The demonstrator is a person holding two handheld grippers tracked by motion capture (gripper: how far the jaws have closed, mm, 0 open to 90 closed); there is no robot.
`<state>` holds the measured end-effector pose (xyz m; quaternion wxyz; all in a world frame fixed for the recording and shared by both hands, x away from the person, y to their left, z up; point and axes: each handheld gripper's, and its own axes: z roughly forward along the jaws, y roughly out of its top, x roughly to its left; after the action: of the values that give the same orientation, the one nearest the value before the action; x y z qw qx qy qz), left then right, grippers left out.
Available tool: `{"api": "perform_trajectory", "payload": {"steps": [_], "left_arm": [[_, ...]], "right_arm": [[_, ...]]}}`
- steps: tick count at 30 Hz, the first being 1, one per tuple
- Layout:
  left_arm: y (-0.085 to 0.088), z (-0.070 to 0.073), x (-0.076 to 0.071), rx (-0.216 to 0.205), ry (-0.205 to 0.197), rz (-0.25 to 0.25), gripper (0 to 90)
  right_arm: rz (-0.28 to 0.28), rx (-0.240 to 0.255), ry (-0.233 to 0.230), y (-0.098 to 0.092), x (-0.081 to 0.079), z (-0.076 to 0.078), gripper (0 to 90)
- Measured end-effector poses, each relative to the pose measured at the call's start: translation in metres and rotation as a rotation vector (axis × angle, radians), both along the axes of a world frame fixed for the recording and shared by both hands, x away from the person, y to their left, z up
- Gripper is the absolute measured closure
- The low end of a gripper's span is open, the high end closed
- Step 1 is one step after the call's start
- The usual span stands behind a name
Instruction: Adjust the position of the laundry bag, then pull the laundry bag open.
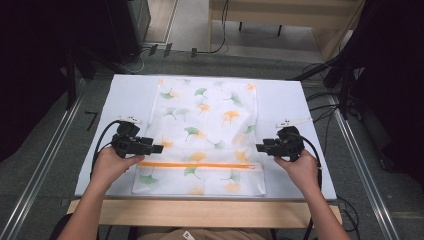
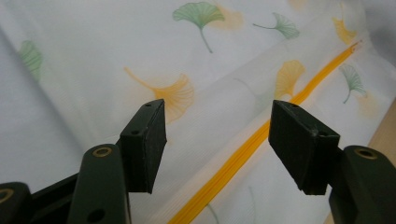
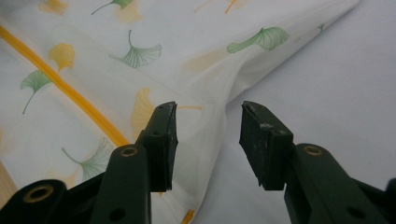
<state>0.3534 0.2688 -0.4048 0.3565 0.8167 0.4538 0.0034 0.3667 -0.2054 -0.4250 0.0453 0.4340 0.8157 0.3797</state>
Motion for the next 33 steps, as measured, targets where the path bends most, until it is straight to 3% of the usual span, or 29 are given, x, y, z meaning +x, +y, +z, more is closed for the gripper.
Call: {"api": "perform_trajectory", "payload": {"steps": [3, 11, 21, 24, 33], "left_arm": [[-0.009, 0.001, 0.0, -0.003, -0.023, -0.037, 37.7], [-0.024, 0.001, 0.004, -0.009, -0.024, -0.084, 37.7], [-0.042, -0.002, 0.009, 0.0, -0.039, -0.126, 37.7], [-0.048, -0.002, 0.01, -0.019, -0.043, -0.137, 37.1], [-0.069, -0.004, 0.012, -0.013, -0.043, -0.181, 37.3]], "right_arm": [[0.0, 0.003, -0.008, -0.003, -0.009, -0.001, 58.0], [-0.022, 0.001, -0.008, -0.01, -0.027, -0.001, 58.2], [-0.04, 0.0, 0.021, -0.011, -0.031, -0.009, 60.6], [-0.039, -0.013, 0.028, -0.008, -0.033, -0.012, 62.2], [-0.019, -0.061, 0.052, -0.005, -0.039, -0.023, 62.3]]}}
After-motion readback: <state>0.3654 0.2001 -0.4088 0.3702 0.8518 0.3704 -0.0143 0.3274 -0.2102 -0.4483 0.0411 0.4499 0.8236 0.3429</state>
